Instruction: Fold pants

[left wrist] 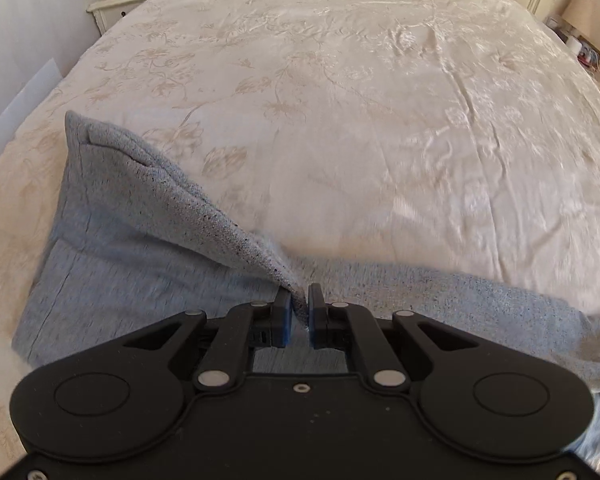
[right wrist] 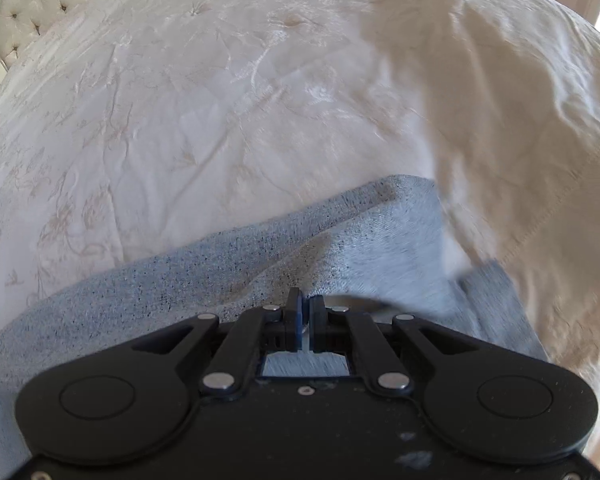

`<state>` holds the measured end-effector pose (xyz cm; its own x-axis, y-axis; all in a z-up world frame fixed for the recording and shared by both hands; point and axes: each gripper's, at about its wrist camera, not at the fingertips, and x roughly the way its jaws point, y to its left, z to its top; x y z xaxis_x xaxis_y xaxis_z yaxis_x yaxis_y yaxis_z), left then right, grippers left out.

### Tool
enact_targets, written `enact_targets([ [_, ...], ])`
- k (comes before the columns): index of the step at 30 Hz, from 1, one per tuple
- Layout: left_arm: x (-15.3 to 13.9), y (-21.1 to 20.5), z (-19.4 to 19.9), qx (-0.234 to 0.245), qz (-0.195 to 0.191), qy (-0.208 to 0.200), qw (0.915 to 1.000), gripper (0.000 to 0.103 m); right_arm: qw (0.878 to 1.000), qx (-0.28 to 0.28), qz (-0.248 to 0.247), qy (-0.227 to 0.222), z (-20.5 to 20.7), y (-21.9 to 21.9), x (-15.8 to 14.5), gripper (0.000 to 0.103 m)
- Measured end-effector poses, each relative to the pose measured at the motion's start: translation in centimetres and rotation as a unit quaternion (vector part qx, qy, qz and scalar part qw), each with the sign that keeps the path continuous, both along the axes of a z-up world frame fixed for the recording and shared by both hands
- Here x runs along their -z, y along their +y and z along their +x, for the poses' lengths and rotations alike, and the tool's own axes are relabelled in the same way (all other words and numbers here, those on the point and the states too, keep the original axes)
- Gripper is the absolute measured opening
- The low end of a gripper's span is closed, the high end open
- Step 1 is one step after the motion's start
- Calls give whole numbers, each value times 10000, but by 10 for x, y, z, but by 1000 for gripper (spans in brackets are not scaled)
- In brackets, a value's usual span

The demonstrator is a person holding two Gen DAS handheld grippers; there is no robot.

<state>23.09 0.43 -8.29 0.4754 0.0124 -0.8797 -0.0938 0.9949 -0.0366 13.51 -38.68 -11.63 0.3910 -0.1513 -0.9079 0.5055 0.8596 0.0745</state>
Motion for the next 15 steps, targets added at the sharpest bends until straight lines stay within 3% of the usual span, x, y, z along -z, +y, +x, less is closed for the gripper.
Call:
enact_targets([
  [8,26,0,-65,15,107,384,9992,9,9993,-79,-143,348,-56,11,13,3],
  [15,54,1,-93,50,288,687,9972,9,9982,-111,-224,551,-88,15,32,3],
])
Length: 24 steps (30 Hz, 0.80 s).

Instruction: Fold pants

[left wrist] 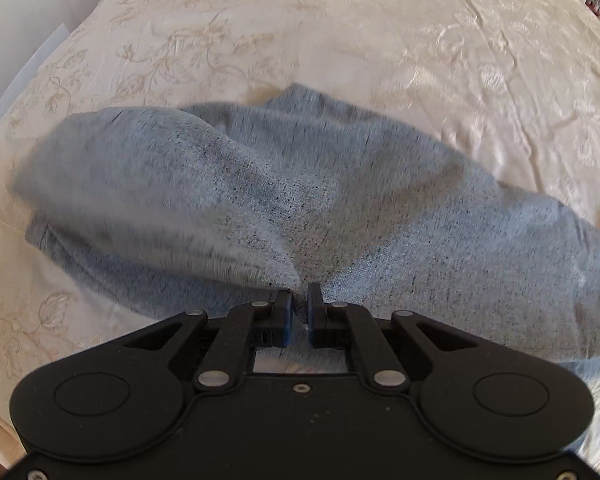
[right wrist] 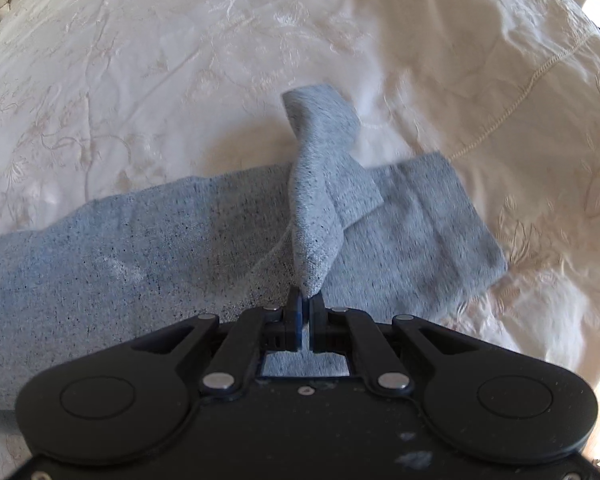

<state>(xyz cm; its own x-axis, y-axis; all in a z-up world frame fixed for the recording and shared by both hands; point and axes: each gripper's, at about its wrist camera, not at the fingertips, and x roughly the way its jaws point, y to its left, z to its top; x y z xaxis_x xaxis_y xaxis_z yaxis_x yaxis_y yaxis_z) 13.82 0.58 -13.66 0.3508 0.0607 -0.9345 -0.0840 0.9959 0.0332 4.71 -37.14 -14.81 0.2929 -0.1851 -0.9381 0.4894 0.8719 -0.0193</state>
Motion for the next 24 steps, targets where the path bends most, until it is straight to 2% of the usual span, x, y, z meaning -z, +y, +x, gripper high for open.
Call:
enact_targets([
  [6,18,0,-12,99,92,133,9998,9,9999,57,-12,149,-13,4,15,3],
  [18,64,-3,-1,300,413,468,9976,11,9993,35,-186,317,-15,11,33,3],
  [24,56,-2,-8,334,386,410,9979,11,9986,34,-243,466,-20,18,40,3],
])
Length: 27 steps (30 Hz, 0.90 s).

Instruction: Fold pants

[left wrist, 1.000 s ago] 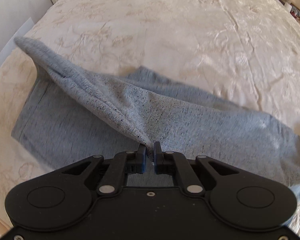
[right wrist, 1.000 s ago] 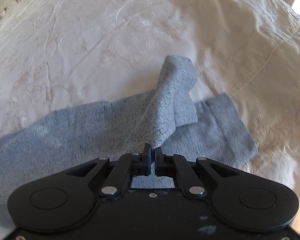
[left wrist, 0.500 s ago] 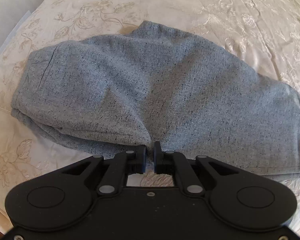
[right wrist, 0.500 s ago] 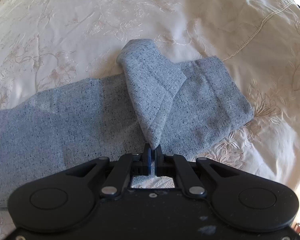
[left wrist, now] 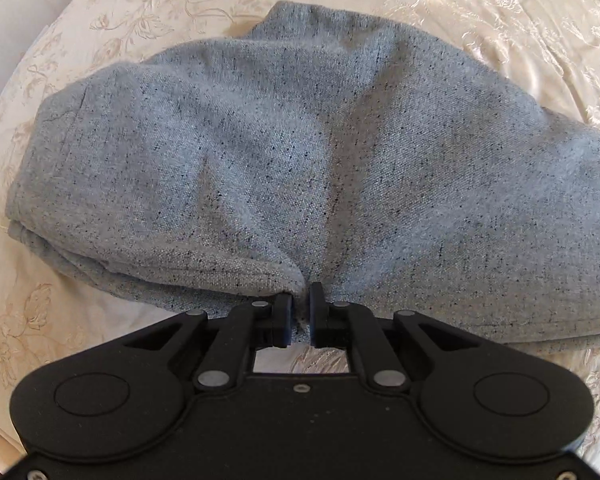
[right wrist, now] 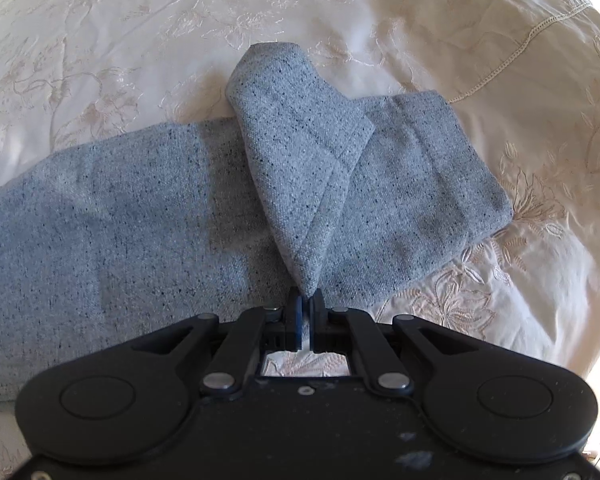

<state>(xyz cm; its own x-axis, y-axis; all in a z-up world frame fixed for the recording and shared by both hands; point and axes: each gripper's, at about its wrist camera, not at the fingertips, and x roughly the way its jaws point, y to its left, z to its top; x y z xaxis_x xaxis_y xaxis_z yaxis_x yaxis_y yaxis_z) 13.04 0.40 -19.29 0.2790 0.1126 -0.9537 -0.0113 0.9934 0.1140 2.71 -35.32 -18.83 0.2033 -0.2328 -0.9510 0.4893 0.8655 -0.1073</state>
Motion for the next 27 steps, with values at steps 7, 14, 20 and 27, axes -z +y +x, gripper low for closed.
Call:
enact_targets([
  [7,-15,6,-7,-73,-117,25,9999,11,9998,153,89,-60,-22,9,-11,3],
  [14,-51,-9,-12,-30,-54,-417,9991,13,9931,-417,-807,-741,-32,29,-39,30],
  [20,-56,-17,-11,-191,145,-625,9978,15,9916,-684,-777,-774,-13,23,-32,34],
  [27,-18,-3,-18,-462,435,259,9976,17,9958,-27,-53,-910,-5,-24,-30,34],
])
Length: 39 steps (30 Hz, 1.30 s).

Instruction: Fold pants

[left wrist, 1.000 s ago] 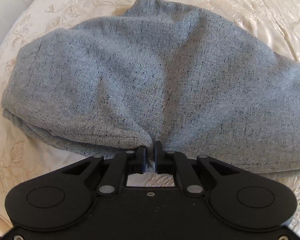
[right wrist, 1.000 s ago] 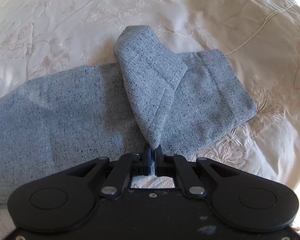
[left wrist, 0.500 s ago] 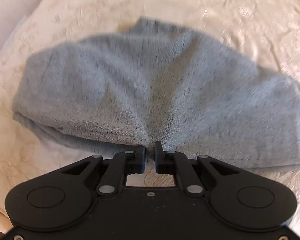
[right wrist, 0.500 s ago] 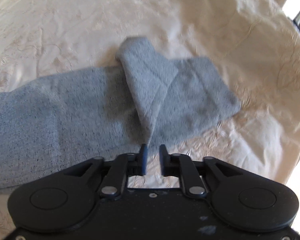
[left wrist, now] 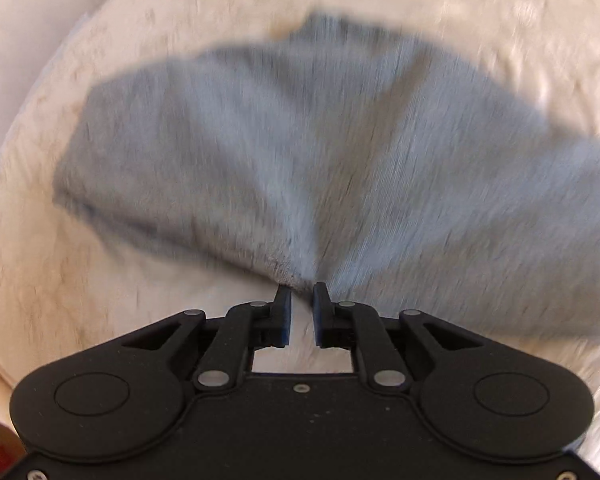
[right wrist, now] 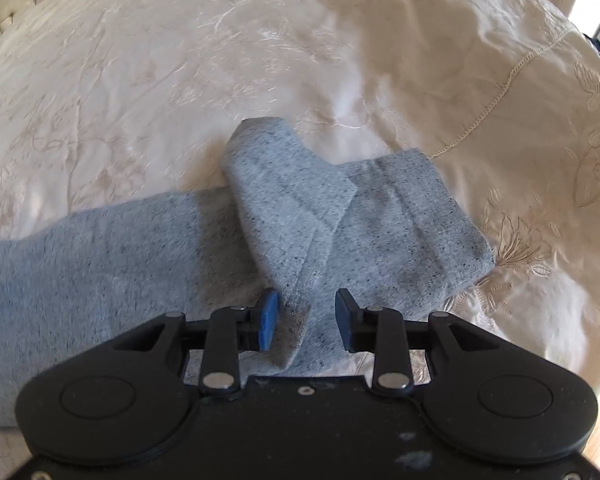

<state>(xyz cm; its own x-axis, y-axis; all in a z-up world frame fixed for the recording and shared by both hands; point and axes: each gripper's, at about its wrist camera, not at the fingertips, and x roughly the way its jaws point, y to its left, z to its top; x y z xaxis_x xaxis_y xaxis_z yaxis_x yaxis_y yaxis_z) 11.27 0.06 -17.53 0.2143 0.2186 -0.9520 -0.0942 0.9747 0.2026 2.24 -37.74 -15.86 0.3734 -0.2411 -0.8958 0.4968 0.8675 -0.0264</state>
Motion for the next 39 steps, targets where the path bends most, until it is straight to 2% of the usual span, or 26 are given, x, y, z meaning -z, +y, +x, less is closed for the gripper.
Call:
enact_targets([
  [2,19,3,-4,-109,83,480,9988,16,10000,-19,39,-20,0,-9,-1,34],
  [4,23,9,-11,-383,85,590,9975,15,9999,-111,68,-43,0,-15,-3,34],
  [6,6,8,-20,-568,109,183,9982,15,9997,-190,101,-62,-1,-19,-6,34],
  [8,-18,-4,-28,-461,165,-349,9982,16,9995,-230,165,-154,-4,-22,-8,34],
  [11,-44,-37,-33,46,266,-987,9948,16,9988,-207,270,-359,-6,-28,-13,34],
  [14,-48,-80,-27,723,189,-1195,9900,20,9976,-140,284,-614,-8,-34,-18,34],
  [18,-28,-130,-14,1367,90,-1032,9852,23,9965,-17,406,-733,-9,-50,-24,34],
  [21,-8,-158,-9,1570,155,-702,9850,23,9952,198,599,-750,-7,-68,-20,34],
  [25,21,-169,-4,1506,123,-163,9884,23,9910,377,1051,-743,5,-86,-6,35],
  [33,26,-152,5,975,-303,-64,9948,21,9925,29,1149,-413,39,-84,26,35],
  [35,28,-150,5,1016,-329,-73,9943,21,9919,64,1236,-303,46,-86,34,35],
  [39,32,-155,0,1280,-140,-107,9916,19,9902,147,1382,-165,56,-91,46,36],
])
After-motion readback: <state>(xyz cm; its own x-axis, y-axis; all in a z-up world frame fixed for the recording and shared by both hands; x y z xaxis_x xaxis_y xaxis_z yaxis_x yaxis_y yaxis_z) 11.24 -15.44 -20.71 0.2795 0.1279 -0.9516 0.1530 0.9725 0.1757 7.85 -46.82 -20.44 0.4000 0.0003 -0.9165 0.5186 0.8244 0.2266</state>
